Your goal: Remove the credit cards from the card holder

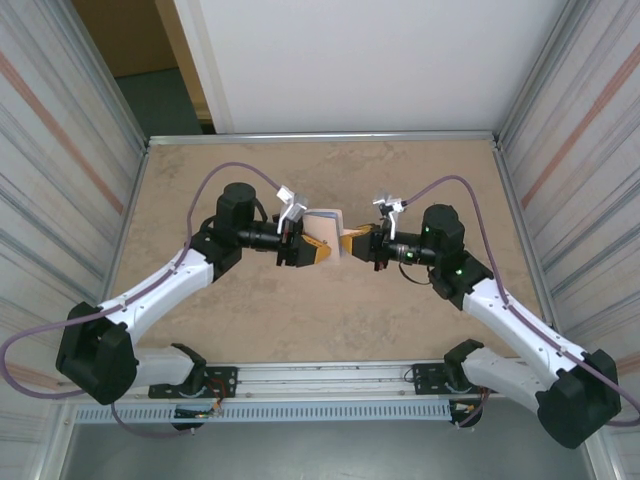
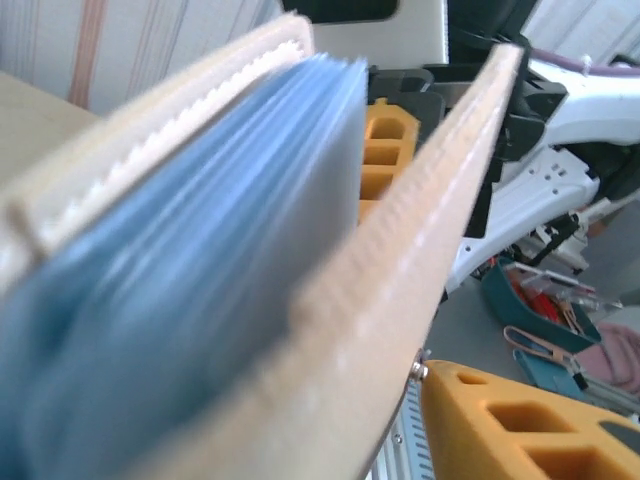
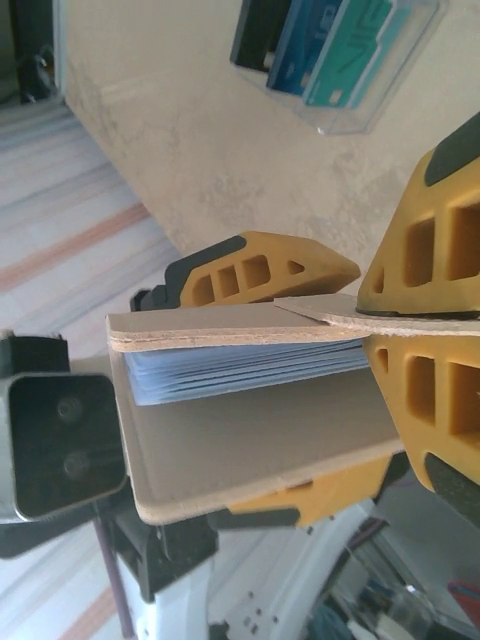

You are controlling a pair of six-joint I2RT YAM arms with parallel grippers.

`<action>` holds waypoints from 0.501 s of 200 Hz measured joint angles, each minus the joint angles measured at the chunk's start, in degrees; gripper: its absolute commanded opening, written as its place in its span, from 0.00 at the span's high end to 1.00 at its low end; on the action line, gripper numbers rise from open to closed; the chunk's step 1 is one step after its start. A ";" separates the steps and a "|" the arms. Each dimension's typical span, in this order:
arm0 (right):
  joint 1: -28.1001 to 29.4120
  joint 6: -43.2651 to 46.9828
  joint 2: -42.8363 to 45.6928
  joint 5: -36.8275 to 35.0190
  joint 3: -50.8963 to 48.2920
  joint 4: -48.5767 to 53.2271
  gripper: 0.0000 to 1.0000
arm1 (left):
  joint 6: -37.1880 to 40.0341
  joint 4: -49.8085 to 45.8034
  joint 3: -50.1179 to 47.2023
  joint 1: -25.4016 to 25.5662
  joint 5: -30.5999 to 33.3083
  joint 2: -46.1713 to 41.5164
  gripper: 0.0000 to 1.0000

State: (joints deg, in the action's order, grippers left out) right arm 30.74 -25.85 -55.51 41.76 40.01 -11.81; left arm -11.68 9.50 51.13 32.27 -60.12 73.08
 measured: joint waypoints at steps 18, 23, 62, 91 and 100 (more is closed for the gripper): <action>0.00 0.04 1.09 -3.32 0.00 1.90 1.00 | -0.50 0.52 0.00 0.00 1.25 0.46 0.33; 0.00 0.04 1.27 -4.26 0.00 2.40 1.00 | -0.70 0.63 0.00 0.00 1.55 0.61 0.31; 0.02 0.09 2.40 -10.82 0.00 6.36 1.00 | -1.79 1.16 0.04 0.74 4.24 1.86 0.14; 0.24 0.24 3.50 -15.47 0.00 9.01 1.00 | -1.62 0.96 0.72 2.56 6.88 2.84 0.04; 0.46 0.46 3.93 -17.05 0.00 9.73 1.00 | -1.44 0.74 1.27 3.21 7.98 3.26 0.01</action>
State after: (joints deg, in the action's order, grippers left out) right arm 31.20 -25.39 -51.57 24.71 40.01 -2.09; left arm -13.13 10.24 52.40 35.48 -52.14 76.34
